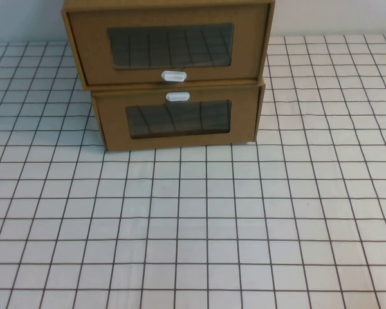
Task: Open the shoe box
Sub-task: 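Pull the top drawer of the cardboard box fully open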
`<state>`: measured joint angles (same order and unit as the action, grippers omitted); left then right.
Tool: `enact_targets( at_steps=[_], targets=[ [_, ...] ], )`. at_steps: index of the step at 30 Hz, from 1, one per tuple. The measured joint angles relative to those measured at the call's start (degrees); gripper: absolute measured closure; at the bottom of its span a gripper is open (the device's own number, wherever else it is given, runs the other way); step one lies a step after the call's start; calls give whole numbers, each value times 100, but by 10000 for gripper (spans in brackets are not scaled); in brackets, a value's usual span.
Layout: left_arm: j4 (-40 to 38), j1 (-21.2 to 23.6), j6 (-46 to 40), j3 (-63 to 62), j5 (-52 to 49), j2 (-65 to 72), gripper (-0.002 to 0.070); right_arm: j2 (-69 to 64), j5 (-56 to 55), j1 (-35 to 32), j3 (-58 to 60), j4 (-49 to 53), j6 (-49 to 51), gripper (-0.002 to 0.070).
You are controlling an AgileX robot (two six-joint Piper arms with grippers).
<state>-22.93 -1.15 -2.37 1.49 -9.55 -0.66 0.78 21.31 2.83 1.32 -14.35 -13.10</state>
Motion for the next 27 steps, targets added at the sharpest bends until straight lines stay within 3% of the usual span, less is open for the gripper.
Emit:
enact_targets(
  at_steps=[4, 14, 20, 27],
  targets=[
    [-751, 0, 71, 0, 458, 0, 677, 0, 0, 0, 0, 0, 0, 689],
    [-937, 0, 71, 0, 815, 0, 677, 0, 0, 0, 0, 0, 0, 689],
    [-937, 0, -55, -746, -322, 674, 677, 0, 0, 0, 0, 0, 0, 689],
    [-897, 0, -1145, -2429, -1755, 2593, 677, 0, 0, 0, 0, 0, 0, 689]
  ],
)
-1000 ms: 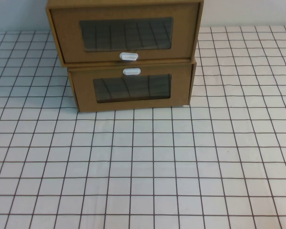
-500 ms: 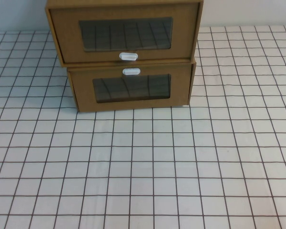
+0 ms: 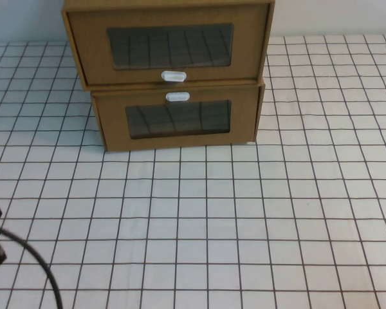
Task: Open the shoe box
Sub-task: 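Pull the top drawer of the cardboard box fully open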
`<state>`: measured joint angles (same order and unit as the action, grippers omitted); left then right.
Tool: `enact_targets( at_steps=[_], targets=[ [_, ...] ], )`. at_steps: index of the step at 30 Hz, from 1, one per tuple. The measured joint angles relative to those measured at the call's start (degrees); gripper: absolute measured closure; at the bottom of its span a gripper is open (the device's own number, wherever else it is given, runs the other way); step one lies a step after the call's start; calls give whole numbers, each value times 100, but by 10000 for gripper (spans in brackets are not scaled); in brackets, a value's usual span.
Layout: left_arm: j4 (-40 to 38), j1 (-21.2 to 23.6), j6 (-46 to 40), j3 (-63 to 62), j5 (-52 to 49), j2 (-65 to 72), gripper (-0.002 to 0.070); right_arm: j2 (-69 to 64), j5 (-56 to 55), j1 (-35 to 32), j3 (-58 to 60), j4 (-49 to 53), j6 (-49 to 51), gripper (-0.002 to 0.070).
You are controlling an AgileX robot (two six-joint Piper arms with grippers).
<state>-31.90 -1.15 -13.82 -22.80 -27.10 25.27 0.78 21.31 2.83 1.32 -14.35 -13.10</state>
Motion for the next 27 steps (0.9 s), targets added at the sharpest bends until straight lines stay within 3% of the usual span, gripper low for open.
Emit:
enact_targets(
  at_steps=[9, 17, 27],
  targets=[
    [-878, 0, -2071, -2113, -902, 2287, 677, 0, 0, 0, 0, 0, 0, 689],
    [-1442, 0, -2763, -3569, -1234, 3782, 677, 0, 0, 0, 0, 0, 0, 689],
    [-2497, 0, -3737, -3921, -1223, 4543, 677, 0, 0, 0, 0, 0, 0, 689]
  ],
)
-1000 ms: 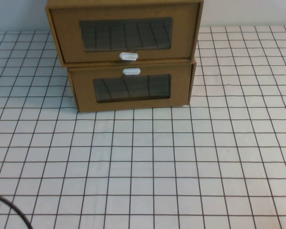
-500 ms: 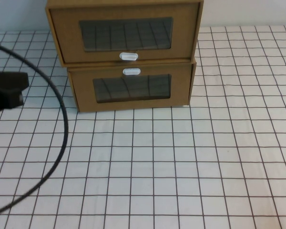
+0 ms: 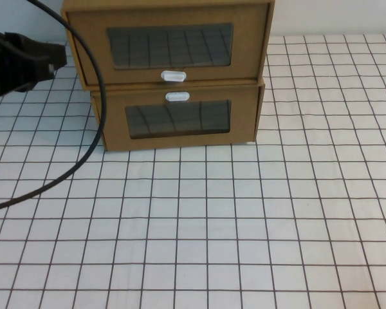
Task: Open the shoe box
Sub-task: 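Pull the top drawer of the cardboard box fully open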
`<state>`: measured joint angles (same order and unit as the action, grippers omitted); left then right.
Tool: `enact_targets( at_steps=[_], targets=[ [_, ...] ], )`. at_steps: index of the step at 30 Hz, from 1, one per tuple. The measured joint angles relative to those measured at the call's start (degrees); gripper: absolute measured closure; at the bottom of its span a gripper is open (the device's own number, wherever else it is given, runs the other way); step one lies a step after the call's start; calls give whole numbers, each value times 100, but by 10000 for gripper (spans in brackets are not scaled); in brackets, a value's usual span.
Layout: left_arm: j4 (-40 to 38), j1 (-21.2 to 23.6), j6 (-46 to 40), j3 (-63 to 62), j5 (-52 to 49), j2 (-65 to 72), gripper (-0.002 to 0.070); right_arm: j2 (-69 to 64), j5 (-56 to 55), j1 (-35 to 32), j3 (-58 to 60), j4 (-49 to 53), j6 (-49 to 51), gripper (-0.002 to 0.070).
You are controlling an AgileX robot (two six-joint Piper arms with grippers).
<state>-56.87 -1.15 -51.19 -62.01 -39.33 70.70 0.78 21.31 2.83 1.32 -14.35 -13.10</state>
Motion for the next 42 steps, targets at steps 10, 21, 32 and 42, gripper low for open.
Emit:
enact_targets(
  at_steps=[10, 21, 32, 42],
  targets=[
    [-231, 0, -183, -762, -522, 723, 677, 0, -569, 0, 0, -534, 0, 689],
    [364, -85, 635, -3664, -1523, 2226, 677, 0, -1577, 0, 0, -3174, 0, 689],
    [2403, -1155, 1822, -6221, -1791, 3790, 677, -669, -21, 0, -600, -3950, 0, 689],
    [3283, -1453, 2230, -6728, -1723, 4494, 677, -3220, 1616, 0, -2444, -3582, -949, 689]
  ],
)
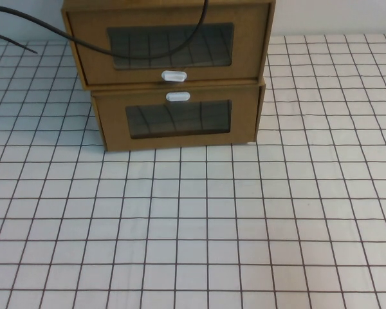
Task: Open the shoe box
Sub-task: 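Pull the top drawer of the cardboard box fully open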
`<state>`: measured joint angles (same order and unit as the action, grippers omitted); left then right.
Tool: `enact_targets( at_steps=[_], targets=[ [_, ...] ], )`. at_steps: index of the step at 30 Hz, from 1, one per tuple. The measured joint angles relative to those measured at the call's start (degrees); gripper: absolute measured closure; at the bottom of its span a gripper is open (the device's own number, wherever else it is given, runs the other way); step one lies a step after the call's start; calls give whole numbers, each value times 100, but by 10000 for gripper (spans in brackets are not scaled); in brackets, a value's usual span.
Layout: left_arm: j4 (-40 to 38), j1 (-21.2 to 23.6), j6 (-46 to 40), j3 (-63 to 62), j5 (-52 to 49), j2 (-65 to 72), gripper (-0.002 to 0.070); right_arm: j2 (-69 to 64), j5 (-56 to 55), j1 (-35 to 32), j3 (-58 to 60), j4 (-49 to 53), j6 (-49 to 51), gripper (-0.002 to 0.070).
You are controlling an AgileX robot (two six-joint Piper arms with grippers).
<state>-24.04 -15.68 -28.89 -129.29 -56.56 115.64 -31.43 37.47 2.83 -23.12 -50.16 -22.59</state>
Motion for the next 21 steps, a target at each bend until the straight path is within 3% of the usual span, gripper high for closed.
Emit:
enact_targets(
  at_steps=[5, 12, 21],
  targets=[
    [115, 0, 86, -12, 240, 23, 677, -1103, 406, 3, -938, 32, -694, 689],
    [115, 0, 141, -21, 205, 94, 677, -2314, 698, 185, -2311, 346, -929, 689],
    [85, 0, 154, -57, 183, 158, 677, -3570, 653, 1933, -3675, 1988, 237, 689]
  ],
)
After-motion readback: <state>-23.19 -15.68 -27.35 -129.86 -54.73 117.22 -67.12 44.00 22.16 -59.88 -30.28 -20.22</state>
